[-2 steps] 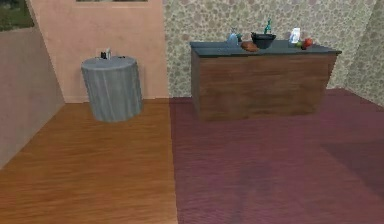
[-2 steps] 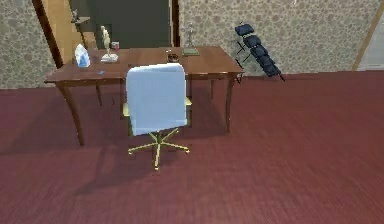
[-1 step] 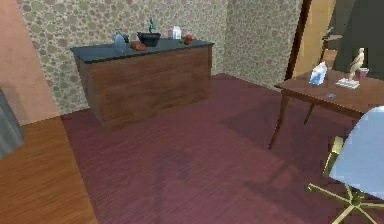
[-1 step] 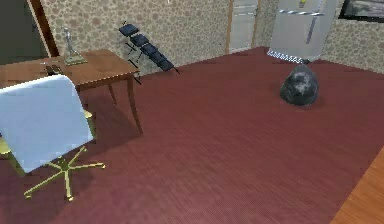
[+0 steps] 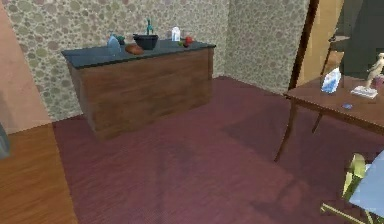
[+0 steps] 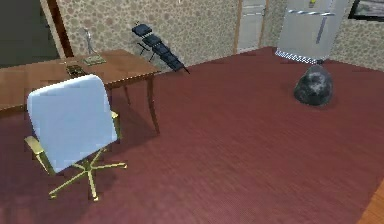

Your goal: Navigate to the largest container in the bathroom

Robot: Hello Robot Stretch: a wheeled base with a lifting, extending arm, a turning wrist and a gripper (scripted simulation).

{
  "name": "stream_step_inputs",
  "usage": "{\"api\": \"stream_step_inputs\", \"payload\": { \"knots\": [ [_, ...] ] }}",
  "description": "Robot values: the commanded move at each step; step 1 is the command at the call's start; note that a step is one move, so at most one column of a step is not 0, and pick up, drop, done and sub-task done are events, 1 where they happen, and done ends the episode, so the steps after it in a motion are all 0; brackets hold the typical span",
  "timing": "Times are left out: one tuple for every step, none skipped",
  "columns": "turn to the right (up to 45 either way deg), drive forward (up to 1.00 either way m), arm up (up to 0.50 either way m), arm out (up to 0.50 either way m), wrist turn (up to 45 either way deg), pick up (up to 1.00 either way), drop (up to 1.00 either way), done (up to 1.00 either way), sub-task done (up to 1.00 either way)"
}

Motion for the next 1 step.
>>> {"api": "stream_step_inputs", "payload": {
  "knots": [
    [6.0,0.0,0.0,0.0,0.0,0.0,0.0,0.0,0.0]
  ]
}}
